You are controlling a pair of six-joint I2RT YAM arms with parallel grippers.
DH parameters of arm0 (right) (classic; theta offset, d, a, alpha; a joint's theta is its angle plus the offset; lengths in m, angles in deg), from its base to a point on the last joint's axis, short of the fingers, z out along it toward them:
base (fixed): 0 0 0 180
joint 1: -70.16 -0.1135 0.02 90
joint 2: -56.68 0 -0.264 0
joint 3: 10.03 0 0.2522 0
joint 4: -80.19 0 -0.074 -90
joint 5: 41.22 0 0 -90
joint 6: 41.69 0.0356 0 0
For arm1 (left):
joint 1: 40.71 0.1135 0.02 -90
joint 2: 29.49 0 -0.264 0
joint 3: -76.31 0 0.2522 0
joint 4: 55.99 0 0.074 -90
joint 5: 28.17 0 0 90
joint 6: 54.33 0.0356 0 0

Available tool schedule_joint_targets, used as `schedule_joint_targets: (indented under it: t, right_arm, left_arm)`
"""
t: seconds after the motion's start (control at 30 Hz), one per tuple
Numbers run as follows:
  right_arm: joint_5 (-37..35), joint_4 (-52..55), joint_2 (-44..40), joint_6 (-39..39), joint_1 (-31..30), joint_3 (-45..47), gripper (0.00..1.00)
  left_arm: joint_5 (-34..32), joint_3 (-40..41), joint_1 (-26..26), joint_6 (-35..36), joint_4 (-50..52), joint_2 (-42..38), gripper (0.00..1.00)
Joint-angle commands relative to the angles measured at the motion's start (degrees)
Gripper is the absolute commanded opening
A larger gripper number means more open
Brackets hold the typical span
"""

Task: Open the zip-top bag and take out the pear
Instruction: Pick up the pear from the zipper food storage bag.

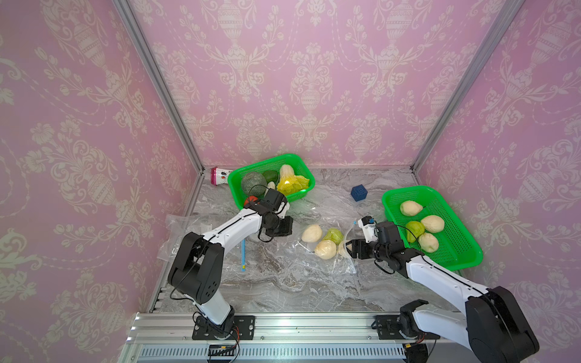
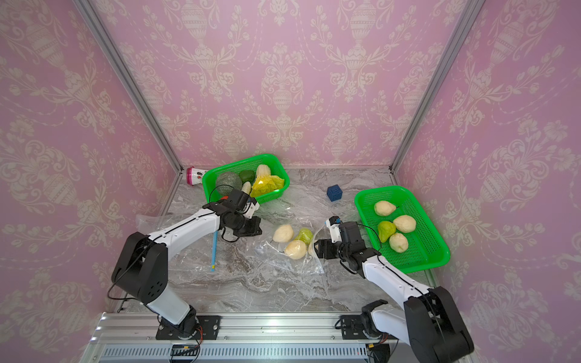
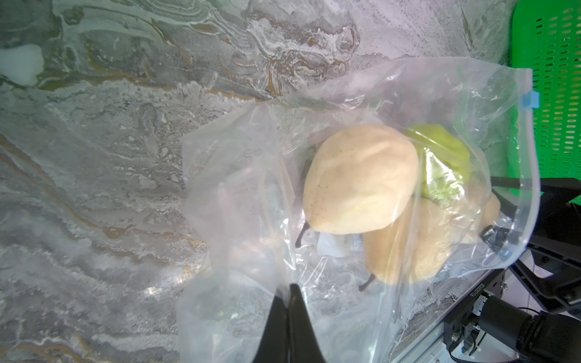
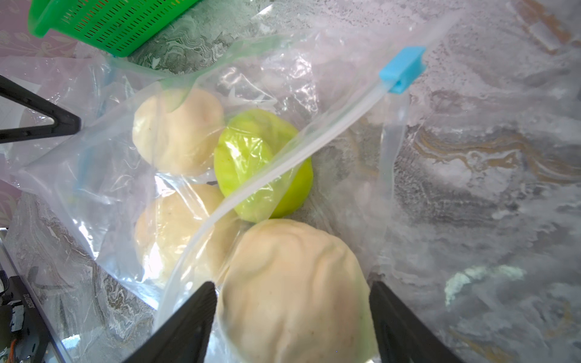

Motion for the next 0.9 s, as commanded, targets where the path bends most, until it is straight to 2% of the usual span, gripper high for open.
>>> schedule_joint_targets:
  t: [0.0, 0.27, 0.43, 0.47, 0.87]
  right_arm:
    - [-2.2, -1.2, 2.4, -0.3, -0.6, -0.1, 0.82]
    - [-5.4, 0.7, 5.7, 1.3, -0.7, -1.5, 0.77]
    - [-4.0, 1.2, 6.1, 0.9, -0.7, -1.6, 0.83]
    - [-3.2, 1.1, 6.1, 0.7, -0.8, -1.5, 0.88]
    - [-3.0, 2.5, 6.1, -0.3, -1.6, 0.0, 0.90]
  left_arm:
    - [1.2, 0.2, 0.3, 1.1, 0.2, 1.3, 0.00]
    - [1.0, 0.4, 0.3, 1.7, 0.2, 1.8, 0.00]
    - [1.0, 0.4, 0.3, 1.8, 0.0, 2.1, 0.00]
    - [1.0, 0.3, 0.3, 1.8, 0.0, 2.1, 0.00]
    - [1.2, -0.3, 0.3, 2.4, 0.4, 2.3, 0.00]
